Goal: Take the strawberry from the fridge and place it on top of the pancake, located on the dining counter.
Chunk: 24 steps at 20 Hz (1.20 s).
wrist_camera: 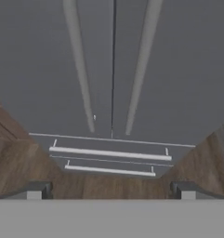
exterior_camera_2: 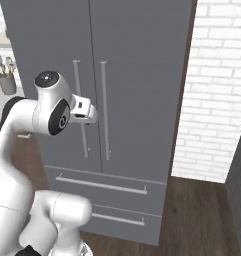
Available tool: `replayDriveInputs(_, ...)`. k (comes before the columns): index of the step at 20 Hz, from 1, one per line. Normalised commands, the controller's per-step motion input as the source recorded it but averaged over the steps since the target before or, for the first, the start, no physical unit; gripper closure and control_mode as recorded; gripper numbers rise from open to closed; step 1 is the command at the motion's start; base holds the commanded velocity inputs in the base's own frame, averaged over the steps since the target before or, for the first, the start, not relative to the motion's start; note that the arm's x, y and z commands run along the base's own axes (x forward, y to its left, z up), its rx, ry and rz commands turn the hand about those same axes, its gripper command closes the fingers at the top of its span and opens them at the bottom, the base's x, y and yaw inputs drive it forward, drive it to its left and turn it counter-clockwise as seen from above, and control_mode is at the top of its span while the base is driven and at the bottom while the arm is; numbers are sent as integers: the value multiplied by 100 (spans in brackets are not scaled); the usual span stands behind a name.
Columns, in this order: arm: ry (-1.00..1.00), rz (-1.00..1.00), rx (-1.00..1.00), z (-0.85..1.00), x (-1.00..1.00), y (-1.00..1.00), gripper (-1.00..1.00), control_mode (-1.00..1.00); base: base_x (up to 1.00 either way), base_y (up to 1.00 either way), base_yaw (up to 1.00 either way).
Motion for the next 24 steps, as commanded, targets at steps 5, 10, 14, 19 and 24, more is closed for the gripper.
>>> replayDriveInputs(5, -6, -9, -4, -15, 75, 0, -100, -100, 0, 0, 0)
replayDriveInputs(10, -5, -6, -1, -11, 49, -14, -100, -100, 0, 0, 0)
replayDriveInputs(14, 0, 0, 0, -3, 36, -25, -100, -100, 0, 0, 0)
replayDriveInputs(19, 0, 0, 0, -10, 59, -6, -100, -100, 0, 0, 0)
replayDriveInputs(24, 0, 0, 0, -18, 63, -4, -100, -100, 0, 0, 0)
